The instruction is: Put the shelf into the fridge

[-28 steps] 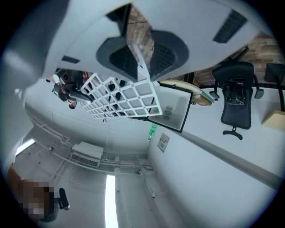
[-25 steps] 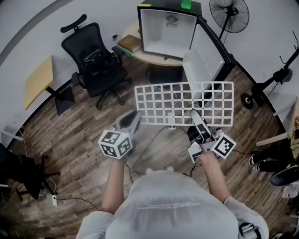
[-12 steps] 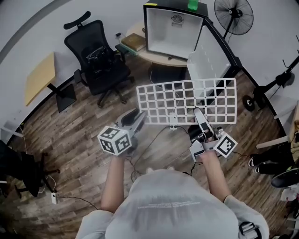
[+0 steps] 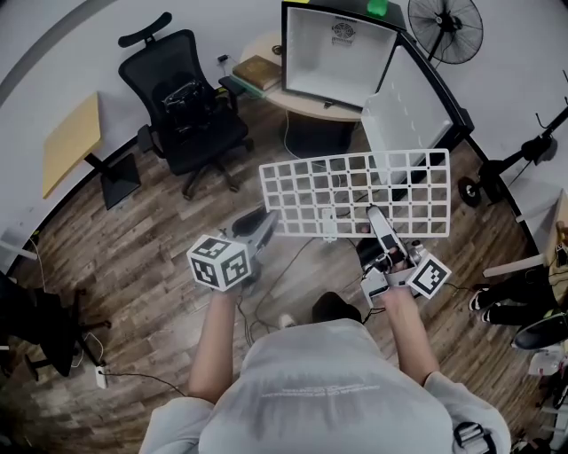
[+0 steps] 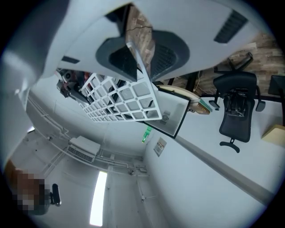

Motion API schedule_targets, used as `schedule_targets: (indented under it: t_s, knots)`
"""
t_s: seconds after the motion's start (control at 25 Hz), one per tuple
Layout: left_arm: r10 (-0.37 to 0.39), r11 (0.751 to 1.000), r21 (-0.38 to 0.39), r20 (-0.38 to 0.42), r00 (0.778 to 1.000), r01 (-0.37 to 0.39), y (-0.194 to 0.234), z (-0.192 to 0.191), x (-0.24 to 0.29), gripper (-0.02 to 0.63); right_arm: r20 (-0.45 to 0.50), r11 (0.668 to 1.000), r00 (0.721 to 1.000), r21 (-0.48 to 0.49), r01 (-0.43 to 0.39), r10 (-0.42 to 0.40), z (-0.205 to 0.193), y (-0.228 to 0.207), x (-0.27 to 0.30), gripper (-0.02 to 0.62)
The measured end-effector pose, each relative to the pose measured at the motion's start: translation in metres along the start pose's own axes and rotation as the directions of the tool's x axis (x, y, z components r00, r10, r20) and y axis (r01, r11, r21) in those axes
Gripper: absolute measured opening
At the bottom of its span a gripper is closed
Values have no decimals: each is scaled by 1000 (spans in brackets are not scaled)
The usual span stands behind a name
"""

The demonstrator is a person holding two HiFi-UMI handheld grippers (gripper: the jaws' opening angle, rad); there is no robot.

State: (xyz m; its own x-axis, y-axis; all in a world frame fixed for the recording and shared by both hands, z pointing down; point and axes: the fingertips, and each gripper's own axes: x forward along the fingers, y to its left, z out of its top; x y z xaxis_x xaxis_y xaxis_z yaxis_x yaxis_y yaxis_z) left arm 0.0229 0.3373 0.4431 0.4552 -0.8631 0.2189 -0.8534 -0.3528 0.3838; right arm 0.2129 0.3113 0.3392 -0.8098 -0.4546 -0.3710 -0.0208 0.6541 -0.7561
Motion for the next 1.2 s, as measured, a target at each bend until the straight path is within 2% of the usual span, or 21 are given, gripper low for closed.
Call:
schedule_targets:
  t_s: [0.28, 0.4, 0.52, 0.64, 0.88, 1.2]
  knots:
    - [19, 997, -72, -15, 1000, -20, 33, 1, 7, 135, 5, 1000, 1000, 5, -16, 16, -5, -11, 24, 54]
    - [-11, 995, -104, -16, 1000, 9, 46, 6, 20, 135, 7, 1000, 1000, 11, -29, 29, -2, -27, 39, 54]
    - [-34, 989, -147, -6, 999, 33, 66, 17, 38, 107, 6, 999, 999, 18, -48, 47, 4, -47, 61, 54]
    - [-20, 990, -140, -17, 1000, 17, 89, 30, 63, 97, 2, 998, 998, 29, -59, 59, 16, -74, 86, 55]
    - [30, 997, -72, -24, 999, -32, 144, 79, 130, 94, 2, 994, 996, 65, -88, 88, 62, -140, 151, 55]
    - [47, 995, -82, -36, 998, -50, 198, 136, 214, 79, 10, 987, 993, 110, -120, 120, 126, -206, 227, 64]
